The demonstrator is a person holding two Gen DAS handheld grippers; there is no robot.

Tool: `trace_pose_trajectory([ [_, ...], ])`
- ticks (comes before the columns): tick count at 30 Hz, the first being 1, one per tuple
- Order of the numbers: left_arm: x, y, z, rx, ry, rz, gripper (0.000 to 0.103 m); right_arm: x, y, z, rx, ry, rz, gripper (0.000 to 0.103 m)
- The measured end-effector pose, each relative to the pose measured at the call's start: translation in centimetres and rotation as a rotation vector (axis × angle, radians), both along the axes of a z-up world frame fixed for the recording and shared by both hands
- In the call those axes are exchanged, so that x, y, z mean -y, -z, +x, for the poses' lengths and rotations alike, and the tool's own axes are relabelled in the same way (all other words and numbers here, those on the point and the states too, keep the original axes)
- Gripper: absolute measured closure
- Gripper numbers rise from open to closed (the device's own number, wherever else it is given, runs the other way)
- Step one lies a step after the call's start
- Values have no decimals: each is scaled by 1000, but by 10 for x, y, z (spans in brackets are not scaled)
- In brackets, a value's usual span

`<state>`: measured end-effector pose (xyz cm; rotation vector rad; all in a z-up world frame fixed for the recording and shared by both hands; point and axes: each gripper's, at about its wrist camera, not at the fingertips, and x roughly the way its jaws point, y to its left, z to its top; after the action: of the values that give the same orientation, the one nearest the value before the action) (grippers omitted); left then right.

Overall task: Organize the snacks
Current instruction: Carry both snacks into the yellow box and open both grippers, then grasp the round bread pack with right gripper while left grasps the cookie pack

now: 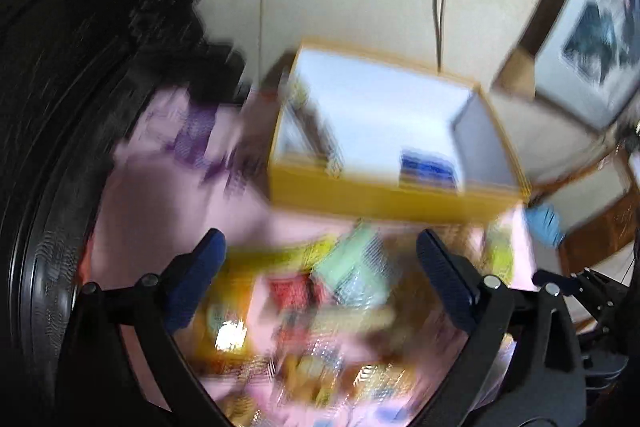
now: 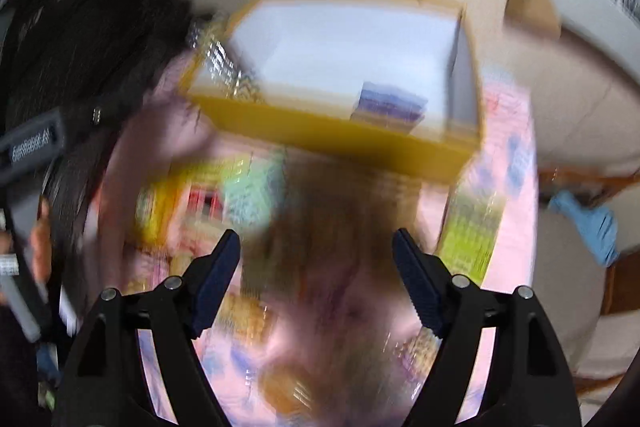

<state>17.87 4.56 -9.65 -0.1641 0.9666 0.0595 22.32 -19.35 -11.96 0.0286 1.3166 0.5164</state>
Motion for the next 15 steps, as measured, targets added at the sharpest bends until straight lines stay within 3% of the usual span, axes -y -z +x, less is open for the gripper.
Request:
trace_pose_trajectory([
  [4,5,45,-71,-94,-1,-49,5,1,32,-77,-102,-67,-4,24],
  [7,11,63,-107,-126,41,-47,5,-3,48,-108,-95,-100,-50,24],
  [11,11,78,-137,-185,64,-23,5,-7,55,-112,-40,-131,-71,24],
  [15,5,78,-148,-197,37,-18,5,-10,72,-108,-77,-206,-31,24],
])
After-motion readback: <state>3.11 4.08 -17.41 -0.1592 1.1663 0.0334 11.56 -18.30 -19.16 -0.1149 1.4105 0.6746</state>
